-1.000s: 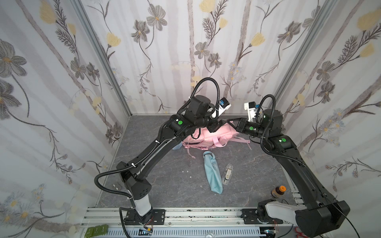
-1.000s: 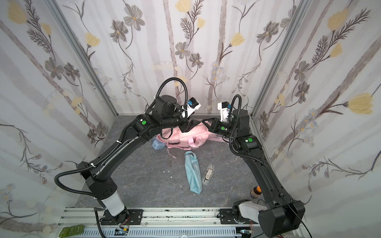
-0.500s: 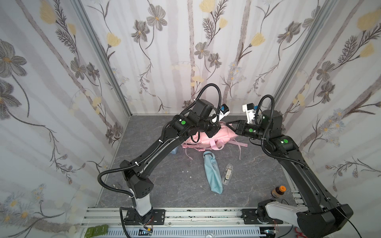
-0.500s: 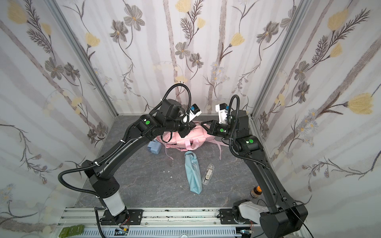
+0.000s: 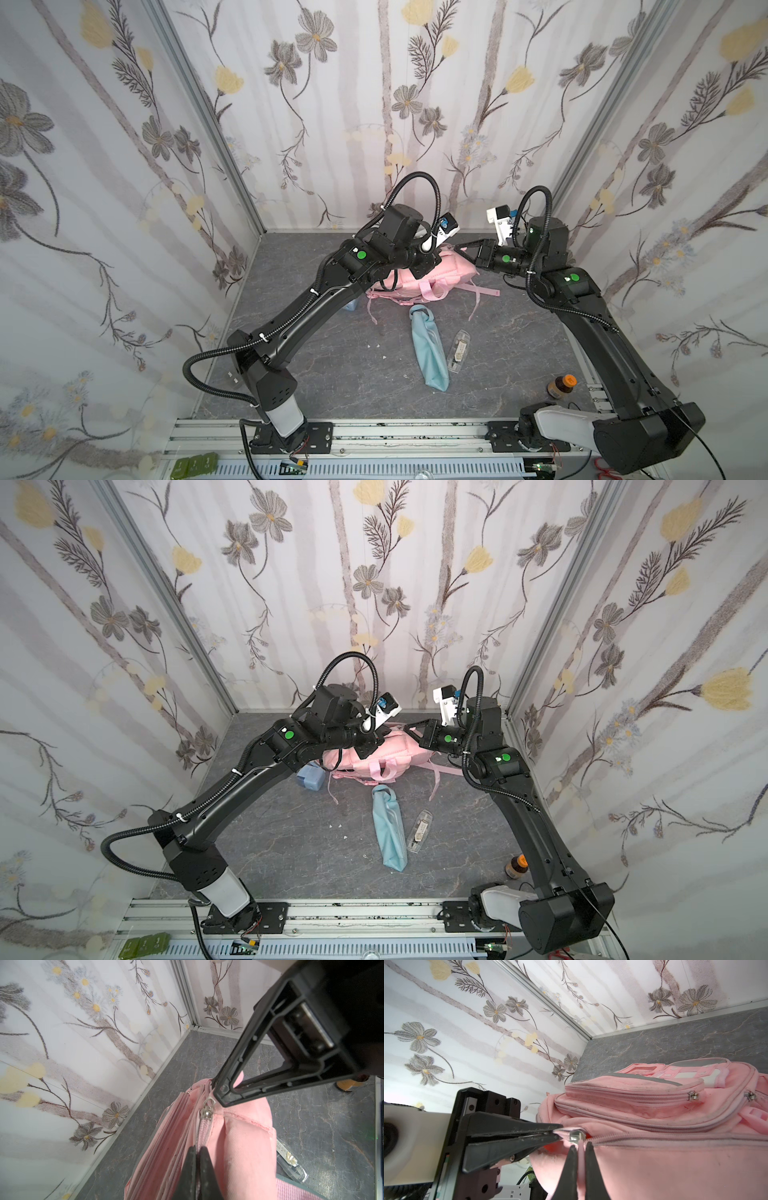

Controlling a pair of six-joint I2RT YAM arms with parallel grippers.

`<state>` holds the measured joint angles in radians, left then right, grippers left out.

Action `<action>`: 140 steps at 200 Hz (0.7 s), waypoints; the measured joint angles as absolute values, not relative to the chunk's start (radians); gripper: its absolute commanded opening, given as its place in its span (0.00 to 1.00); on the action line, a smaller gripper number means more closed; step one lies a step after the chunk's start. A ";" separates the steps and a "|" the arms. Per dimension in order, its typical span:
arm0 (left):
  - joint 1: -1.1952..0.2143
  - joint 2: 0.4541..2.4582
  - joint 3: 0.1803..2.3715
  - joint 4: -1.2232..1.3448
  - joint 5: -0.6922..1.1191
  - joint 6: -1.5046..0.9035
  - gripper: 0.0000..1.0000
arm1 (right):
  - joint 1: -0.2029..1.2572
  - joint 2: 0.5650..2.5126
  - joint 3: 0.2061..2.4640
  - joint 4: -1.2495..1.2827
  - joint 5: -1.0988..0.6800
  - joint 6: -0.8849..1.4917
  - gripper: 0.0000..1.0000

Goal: Pack books, pencil case, and school supplies into a backpack
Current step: Zip the student bag at the center of the table.

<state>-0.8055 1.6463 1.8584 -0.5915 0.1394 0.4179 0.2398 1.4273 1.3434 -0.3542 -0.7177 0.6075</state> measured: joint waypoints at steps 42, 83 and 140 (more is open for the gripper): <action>-0.780 1.563 1.711 -0.437 0.157 0.444 0.00 | 0.194 1.475 1.355 -0.337 -0.848 0.601 0.00; -0.746 1.507 1.649 -0.363 0.200 0.449 0.00 | 0.165 1.504 1.407 -0.363 -0.896 0.599 0.00; -0.712 1.529 1.738 -0.459 0.161 0.434 0.58 | 0.292 1.545 1.515 -0.355 -0.660 0.602 0.00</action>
<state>-0.7120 1.5291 1.7378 -0.4587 0.1612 0.4343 0.2924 1.5448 1.5146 -0.3550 -0.6598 0.6022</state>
